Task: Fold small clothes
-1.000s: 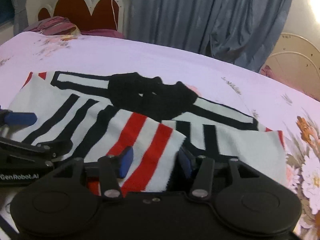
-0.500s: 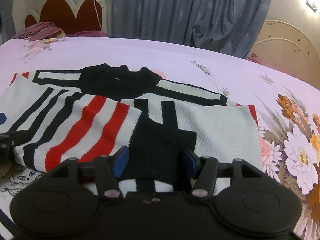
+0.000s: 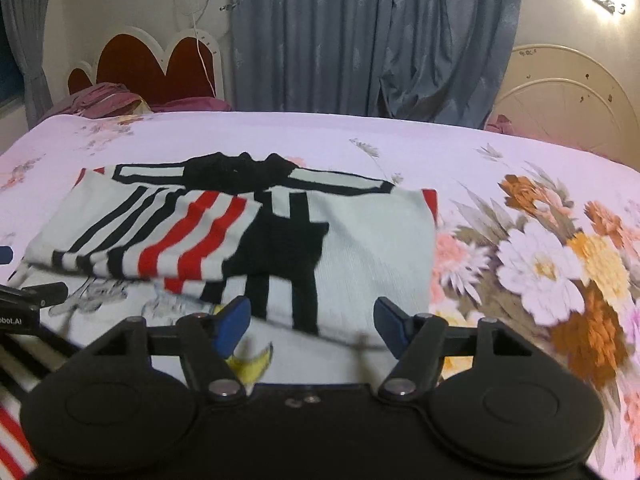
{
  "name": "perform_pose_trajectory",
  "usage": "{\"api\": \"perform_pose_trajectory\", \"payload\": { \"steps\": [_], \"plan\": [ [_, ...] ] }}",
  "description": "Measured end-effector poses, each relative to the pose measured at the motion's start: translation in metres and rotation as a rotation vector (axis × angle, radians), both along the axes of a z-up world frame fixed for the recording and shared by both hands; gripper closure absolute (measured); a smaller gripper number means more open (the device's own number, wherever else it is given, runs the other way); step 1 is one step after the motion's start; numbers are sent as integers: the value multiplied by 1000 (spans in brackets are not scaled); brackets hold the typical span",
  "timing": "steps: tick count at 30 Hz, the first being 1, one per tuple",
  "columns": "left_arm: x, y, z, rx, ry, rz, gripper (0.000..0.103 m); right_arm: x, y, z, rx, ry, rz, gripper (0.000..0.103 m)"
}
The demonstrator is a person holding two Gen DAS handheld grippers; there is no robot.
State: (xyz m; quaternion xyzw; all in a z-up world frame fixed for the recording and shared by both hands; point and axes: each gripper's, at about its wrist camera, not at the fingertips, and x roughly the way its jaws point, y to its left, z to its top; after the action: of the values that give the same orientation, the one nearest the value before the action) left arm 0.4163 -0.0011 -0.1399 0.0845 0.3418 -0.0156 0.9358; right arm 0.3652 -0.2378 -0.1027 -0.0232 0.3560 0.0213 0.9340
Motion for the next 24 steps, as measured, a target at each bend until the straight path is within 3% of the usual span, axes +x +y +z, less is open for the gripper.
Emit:
{"api": "perform_pose_trajectory", "payload": {
  "steps": [2,4,7,12,14,17,19,20,22,24],
  "plan": [
    [-5,-1,4,-30,-20,-13,1,-3,1,-1,10,-7,13,40],
    [-5,2,7,-73,-37,-18,1,3,3,-4,32,-6,16,49],
    [11,7,6,-122,-46,-29,9,23,5,-8,68,-9,-9,49],
    [49,19,-3,-161,-11,-14,11,73,2,-23,139,39,-77,49],
    [60,22,-12,-180,36,-22,11,89,-3,-35,178,99,-122,48],
    [65,23,-27,-166,66,-27,11,93,-4,-40,217,85,-112,49],
    [61,24,-28,-168,49,-35,11,90,-5,-39,237,65,-83,69],
    [60,24,-27,-166,45,-37,11,89,-7,-40,246,65,-80,71],
    [59,25,-28,-163,44,-45,11,89,-10,-41,257,69,-67,89],
    [58,28,-27,-169,38,-48,11,86,-12,-39,275,70,-52,96]
  ]
}}
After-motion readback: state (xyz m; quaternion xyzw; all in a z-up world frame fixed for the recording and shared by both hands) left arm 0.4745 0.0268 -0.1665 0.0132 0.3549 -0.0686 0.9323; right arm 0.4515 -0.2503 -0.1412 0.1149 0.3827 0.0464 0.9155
